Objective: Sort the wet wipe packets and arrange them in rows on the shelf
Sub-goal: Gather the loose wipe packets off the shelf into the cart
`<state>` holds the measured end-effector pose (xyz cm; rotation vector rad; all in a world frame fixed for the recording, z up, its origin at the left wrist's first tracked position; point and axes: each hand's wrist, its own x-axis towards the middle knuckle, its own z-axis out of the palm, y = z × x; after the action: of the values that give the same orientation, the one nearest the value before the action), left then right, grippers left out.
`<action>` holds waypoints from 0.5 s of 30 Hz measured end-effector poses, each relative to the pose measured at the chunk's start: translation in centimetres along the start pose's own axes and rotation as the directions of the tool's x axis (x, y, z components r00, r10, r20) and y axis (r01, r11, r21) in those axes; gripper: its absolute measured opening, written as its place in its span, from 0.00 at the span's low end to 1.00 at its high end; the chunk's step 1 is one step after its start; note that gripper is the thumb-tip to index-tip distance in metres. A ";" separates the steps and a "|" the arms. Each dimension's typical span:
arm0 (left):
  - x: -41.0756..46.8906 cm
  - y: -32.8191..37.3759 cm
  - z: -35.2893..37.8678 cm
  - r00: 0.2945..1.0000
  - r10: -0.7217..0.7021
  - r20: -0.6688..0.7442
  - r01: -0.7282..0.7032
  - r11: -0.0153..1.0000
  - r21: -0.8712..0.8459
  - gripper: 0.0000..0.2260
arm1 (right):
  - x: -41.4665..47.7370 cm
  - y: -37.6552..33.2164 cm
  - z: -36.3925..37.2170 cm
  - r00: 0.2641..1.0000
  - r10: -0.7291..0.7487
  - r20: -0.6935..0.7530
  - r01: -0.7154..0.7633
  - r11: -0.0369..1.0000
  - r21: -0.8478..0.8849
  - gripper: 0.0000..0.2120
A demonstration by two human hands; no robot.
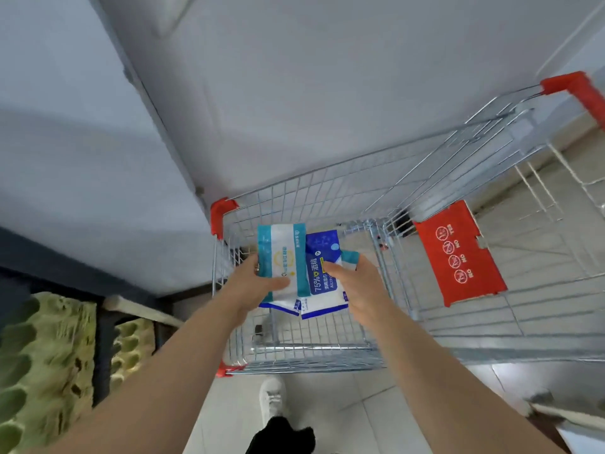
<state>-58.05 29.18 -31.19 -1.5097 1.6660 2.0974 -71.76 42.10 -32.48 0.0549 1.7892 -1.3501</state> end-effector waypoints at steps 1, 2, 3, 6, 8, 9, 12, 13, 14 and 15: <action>1.6 -0.5 0.2 1.000 -0.007 -0.019 0.007 1.000 -0.006 0.20 | 1.8 0.6 0.2 1.000 0.016 0.010 -0.016 1.000 0.001 0.17; 3.3 -1.1 0.4 0.999 -0.011 -0.040 0.011 1.000 -0.009 0.20 | 3.6 1.3 0.4 0.999 0.032 0.014 -0.032 0.999 -0.001 0.16; 4.5 -1.5 0.5 0.998 -0.010 -0.055 0.010 1.000 -0.002 0.21 | 4.8 1.7 0.6 0.999 0.043 0.018 -0.043 0.999 -0.002 0.16; 9.3 -3.6 0.9 0.994 -0.041 -0.102 0.041 0.999 -0.002 0.21 | 9.7 3.7 1.3 0.995 0.086 0.057 -0.086 0.996 0.000 0.15; 12.6 -5.2 1.0 0.987 -0.068 -0.145 0.068 0.998 -0.001 0.20 | 13.3 5.4 1.8 0.991 0.108 0.076 -0.107 0.994 -0.020 0.16; 14.1 -6.0 1.0 0.984 -0.070 -0.167 0.072 0.997 0.009 0.20 | 15.0 6.3 2.1 0.990 0.111 0.085 -0.109 0.994 -0.026 0.16; 18.0 -8.6 1.0 0.974 -0.071 -0.217 0.084 0.995 0.051 0.22 | 19.5 9.2 2.9 0.986 0.133 0.096 -0.128 0.990 -0.054 0.14; 19.1 -9.4 1.1 0.970 -0.076 -0.232 0.090 0.995 0.051 0.23 | 20.6 10.3 3.1 0.986 0.140 0.088 -0.133 0.988 -0.079 0.12; 20.0 -10.1 1.3 0.966 -0.074 -0.246 0.093 0.993 0.066 0.24 | 21.7 11.5 3.3 0.988 0.141 0.070 -0.131 0.983 -0.126 0.10; 20.7 -10.7 1.6 0.962 -0.070 -0.263 0.100 0.990 0.103 0.26 | 22.4 12.4 3.5 0.989 0.136 0.055 -0.123 0.974 -0.188 0.09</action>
<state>-63.60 24.71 -53.45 -1.8472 1.7314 1.7913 -77.31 34.53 -56.51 0.0251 1.8134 -1.0785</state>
